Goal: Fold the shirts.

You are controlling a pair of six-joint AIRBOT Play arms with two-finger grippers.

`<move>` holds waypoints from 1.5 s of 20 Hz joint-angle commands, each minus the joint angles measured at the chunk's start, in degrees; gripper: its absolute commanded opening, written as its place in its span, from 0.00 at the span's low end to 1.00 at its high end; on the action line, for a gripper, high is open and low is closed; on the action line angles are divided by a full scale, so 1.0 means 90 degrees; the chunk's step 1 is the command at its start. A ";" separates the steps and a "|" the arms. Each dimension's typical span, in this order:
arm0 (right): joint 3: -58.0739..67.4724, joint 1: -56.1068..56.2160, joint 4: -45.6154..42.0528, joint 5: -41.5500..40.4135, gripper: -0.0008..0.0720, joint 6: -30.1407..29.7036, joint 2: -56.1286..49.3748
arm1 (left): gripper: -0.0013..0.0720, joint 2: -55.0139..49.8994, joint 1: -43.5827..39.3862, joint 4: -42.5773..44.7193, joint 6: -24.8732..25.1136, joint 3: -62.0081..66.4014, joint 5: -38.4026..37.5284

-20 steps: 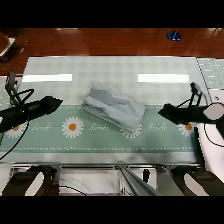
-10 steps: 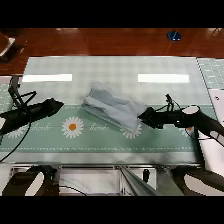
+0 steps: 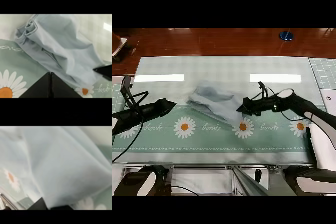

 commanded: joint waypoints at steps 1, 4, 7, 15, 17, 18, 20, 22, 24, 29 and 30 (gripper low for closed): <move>0.1404 0.0097 -0.1290 0.0714 0.04 0.0554 0.0148 | 0.05 -0.0005 0.0005 -0.0005 0.0002 0.0000 0.0002; 0.2810 0.0032 -0.2344 0.1260 0.04 0.1088 0.0641 | 0.05 -0.0002 0.0005 -0.0005 0.0002 0.0000 0.0002; 0.4114 -0.0418 -0.2805 0.2261 0.04 0.1277 0.0911 | 0.05 -0.0002 0.0005 -0.0007 0.0002 0.0000 0.0000; 0.5275 -0.3045 -0.3495 0.3847 0.04 0.2055 0.1919 | 0.05 -0.0002 0.0005 -0.0007 0.0002 0.0000 0.0002; 0.5275 -0.3937 -0.3490 0.4269 0.04 0.2144 0.2103 | 0.05 -0.0005 0.0005 -0.0007 0.0002 0.0000 0.0002; 0.5275 -0.4432 -0.3483 0.4551 0.04 0.2217 0.2181 | 0.05 -0.0005 0.0005 -0.0007 0.0002 0.0000 0.0002; 0.5275 -0.5306 -0.3565 0.5195 0.04 0.2288 0.2271 | 0.05 -0.0005 0.0005 -0.0007 0.0002 0.0000 0.0005; 0.5255 -0.6035 -0.3820 0.5761 0.04 0.2409 0.2302 | 0.05 -0.0005 0.0005 -0.0007 0.0002 0.0000 0.0007; 0.5013 -0.6581 -0.4031 0.5761 0.04 0.2521 0.2613 | 0.05 -0.0005 0.0005 -0.0007 0.0002 0.0000 0.0032; 0.3300 -0.7509 -0.6351 0.5761 0.04 0.2429 0.3825 | 0.05 -0.0005 0.0005 -0.0007 0.0002 0.0000 0.0124; 0.2924 -0.7723 -0.6936 0.5758 0.04 0.2460 0.4073 | 0.05 -0.0005 0.0005 -0.0007 0.0002 0.0000 0.0131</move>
